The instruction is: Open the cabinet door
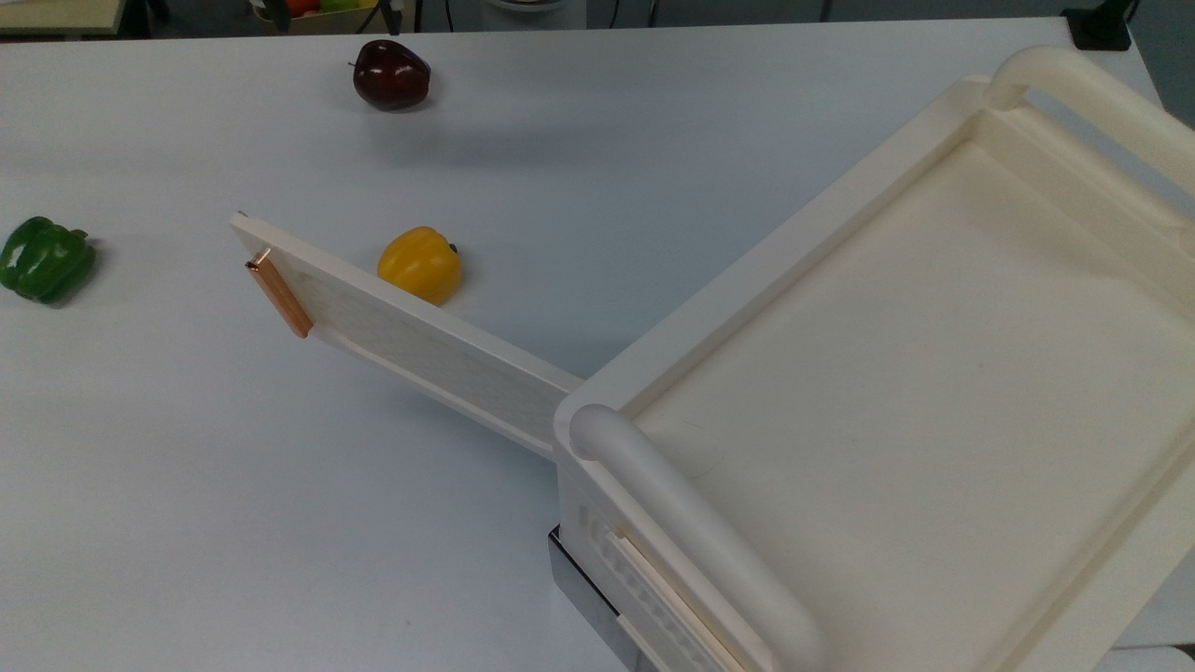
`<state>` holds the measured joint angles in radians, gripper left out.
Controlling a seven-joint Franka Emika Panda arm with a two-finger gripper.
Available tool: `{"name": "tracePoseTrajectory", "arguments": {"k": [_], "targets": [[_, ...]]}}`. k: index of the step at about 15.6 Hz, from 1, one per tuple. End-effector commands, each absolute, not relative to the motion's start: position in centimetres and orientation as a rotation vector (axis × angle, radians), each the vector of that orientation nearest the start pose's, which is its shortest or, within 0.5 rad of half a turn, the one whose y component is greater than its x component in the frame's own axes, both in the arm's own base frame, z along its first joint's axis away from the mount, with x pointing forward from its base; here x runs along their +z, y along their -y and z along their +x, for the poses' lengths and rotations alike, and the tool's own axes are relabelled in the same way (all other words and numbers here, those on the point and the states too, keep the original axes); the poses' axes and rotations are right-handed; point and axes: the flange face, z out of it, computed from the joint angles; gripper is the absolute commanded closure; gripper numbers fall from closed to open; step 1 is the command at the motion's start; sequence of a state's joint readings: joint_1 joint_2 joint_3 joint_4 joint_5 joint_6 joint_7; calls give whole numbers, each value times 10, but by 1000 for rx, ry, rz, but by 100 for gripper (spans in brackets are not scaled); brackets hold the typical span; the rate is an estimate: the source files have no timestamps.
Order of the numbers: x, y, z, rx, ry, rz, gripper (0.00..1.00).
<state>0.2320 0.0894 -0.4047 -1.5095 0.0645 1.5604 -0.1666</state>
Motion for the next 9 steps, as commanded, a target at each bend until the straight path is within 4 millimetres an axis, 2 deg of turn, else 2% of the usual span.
{"name": "tracePoseTrajectory", "arguments": {"k": [1,9], "targets": [[615,86,561,67,-46,-3112,0],[620,92,557,56,-74,-3115,0]]}}
